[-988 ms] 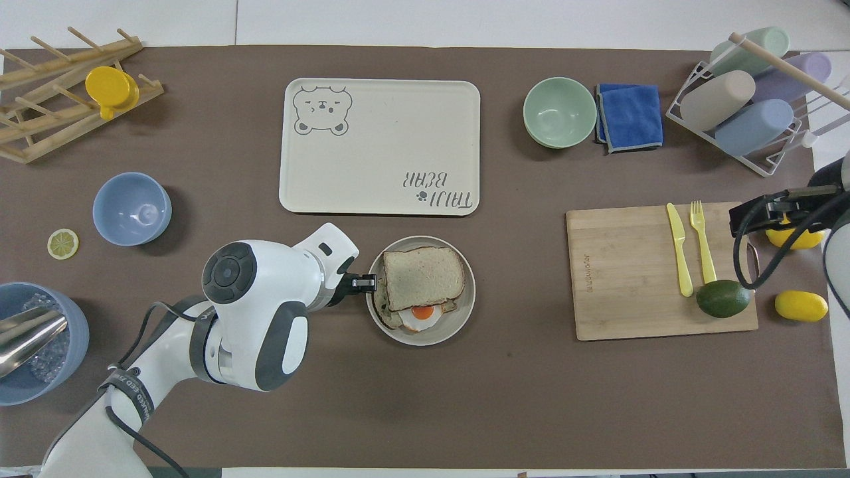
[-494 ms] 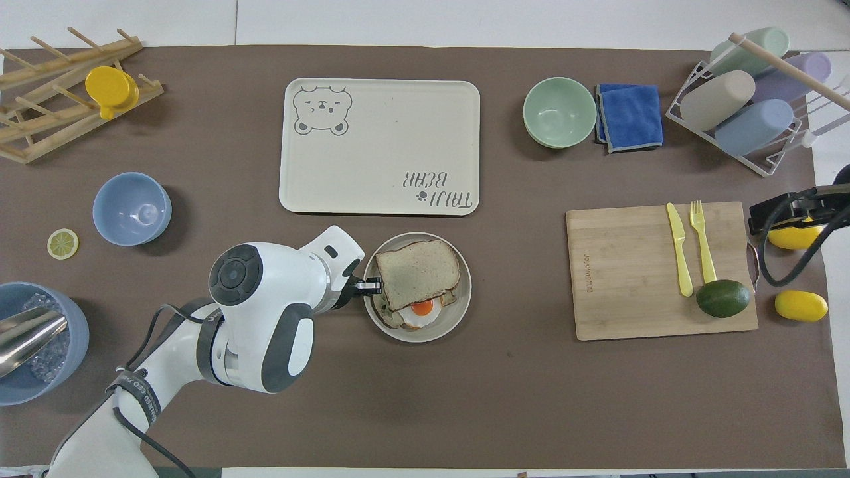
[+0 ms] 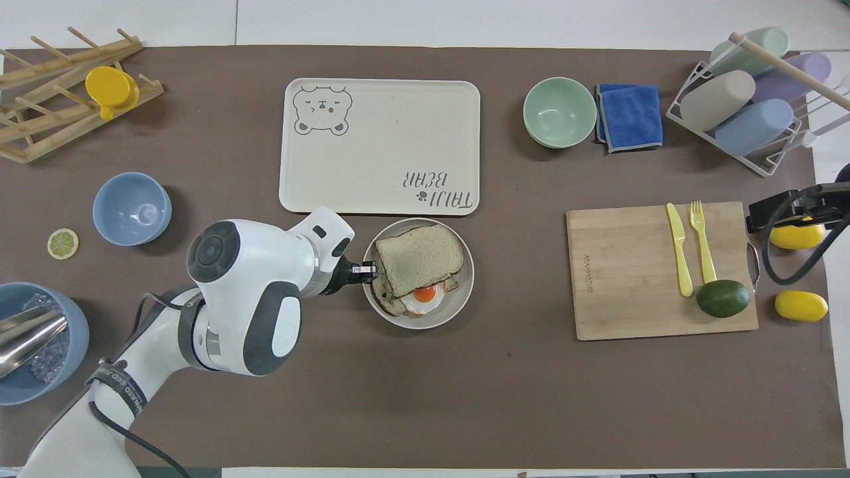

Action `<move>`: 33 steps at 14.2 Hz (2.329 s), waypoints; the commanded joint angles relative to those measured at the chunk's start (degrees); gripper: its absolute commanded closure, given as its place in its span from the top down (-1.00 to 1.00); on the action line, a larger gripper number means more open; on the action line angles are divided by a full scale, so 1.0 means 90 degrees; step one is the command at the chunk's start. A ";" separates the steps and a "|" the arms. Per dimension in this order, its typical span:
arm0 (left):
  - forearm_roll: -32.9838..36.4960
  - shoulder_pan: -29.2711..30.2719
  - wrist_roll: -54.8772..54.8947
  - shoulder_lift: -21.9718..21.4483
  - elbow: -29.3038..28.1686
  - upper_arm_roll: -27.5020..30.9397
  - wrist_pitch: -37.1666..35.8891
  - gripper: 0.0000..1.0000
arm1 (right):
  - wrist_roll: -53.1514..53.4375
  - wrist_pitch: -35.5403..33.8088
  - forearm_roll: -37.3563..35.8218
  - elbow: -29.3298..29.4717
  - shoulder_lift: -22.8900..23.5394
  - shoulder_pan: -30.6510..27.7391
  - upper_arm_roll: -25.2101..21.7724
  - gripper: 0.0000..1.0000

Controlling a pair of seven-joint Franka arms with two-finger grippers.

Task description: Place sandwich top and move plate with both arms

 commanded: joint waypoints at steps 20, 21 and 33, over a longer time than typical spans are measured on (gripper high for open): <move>0.0986 0.1328 0.0122 0.3193 0.4343 0.0074 -0.0692 -1.00 | -0.0079 -0.0135 0.0188 -0.0033 -0.0101 -0.0048 0.0051 1.00; 0.0986 0.1347 0.0258 0.3183 0.4313 0.0065 -0.0711 -0.43 | -0.0079 -0.0135 0.0188 -0.0033 -0.0101 -0.0048 0.0051 1.00; 0.2127 0.2099 0.0220 0.0960 0.4313 0.0494 -0.3207 1.00 | -0.0079 -0.0135 0.0188 -0.0033 -0.0101 -0.0048 0.0051 1.00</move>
